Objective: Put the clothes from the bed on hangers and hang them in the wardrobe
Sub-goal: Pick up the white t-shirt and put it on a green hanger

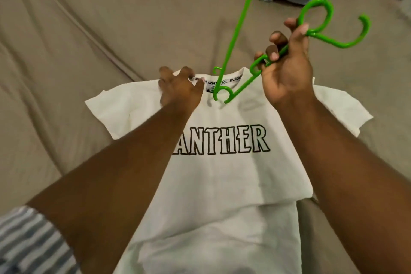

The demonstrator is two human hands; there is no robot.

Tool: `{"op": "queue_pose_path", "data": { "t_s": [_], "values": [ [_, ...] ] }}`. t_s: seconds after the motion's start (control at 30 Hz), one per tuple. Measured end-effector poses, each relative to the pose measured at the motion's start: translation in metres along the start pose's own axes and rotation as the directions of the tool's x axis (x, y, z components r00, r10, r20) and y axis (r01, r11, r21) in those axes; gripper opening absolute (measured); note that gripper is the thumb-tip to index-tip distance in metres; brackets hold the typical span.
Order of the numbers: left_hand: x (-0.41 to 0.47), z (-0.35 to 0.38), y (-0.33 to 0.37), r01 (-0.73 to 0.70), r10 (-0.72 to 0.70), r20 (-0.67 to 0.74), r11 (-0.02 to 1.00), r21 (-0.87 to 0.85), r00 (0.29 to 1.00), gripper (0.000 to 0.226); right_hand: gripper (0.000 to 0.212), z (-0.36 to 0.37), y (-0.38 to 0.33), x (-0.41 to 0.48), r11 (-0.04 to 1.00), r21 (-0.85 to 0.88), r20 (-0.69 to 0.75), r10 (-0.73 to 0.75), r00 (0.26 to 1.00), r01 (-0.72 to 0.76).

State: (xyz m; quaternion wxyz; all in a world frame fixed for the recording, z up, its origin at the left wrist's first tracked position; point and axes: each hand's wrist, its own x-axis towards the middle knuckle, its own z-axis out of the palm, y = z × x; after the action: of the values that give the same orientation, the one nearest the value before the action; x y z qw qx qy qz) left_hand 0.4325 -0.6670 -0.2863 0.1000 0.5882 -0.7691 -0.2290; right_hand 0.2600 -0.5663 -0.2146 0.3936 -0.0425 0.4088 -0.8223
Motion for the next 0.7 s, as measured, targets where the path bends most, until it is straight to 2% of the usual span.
{"op": "queue_pose_path", "data": {
  "t_s": [0.13, 0.2, 0.3, 0.43, 0.5, 0.57, 0.7],
  "values": [
    [0.014, 0.002, -0.006, 0.018, -0.022, 0.062, 0.998, 0.061, 0.998, 0.033, 0.039, 0.008, 0.01, 0.024, 0.998, -0.003, -0.002, 0.056, 0.998, -0.056],
    [0.013, 0.0, -0.007, 0.011, -0.013, 0.061, 0.999, 0.03, 0.998, 0.031, 0.042, 0.015, 0.018, 0.032, 0.996, -0.001, 0.009, 0.084, 0.996, -0.084],
    [0.007, -0.006, -0.01, -0.038, 0.04, 0.05, 0.998, -0.055, 0.998, 0.034, 0.045, 0.031, 0.029, 0.04, 0.995, 0.008, 0.021, 0.103, 0.994, -0.104],
    [0.0, -0.027, -0.008, -0.104, 0.088, -0.071, 0.955, -0.277, 0.994, 0.043, 0.047, 0.049, 0.037, 0.048, 0.992, -0.008, 0.048, 0.126, 0.991, -0.126],
    [-0.004, -0.036, -0.008, -0.141, 0.109, -0.115, 0.934, -0.329, 0.987, 0.047, 0.047, 0.051, 0.04, 0.05, 0.989, -0.013, 0.062, 0.149, 0.987, -0.148],
    [-0.006, -0.043, -0.009, -0.142, 0.098, -0.139, 0.922, -0.359, 0.985, 0.049, 0.047, 0.046, 0.041, 0.052, 0.982, -0.075, 0.078, 0.181, 0.98, -0.175],
    [-0.006, -0.057, -0.014, -0.155, 0.089, -0.182, 0.906, -0.393, 0.979, 0.05, 0.04, 0.032, 0.032, 0.045, 0.908, -0.373, 0.116, 0.25, 0.961, -0.191]
  ]
}}
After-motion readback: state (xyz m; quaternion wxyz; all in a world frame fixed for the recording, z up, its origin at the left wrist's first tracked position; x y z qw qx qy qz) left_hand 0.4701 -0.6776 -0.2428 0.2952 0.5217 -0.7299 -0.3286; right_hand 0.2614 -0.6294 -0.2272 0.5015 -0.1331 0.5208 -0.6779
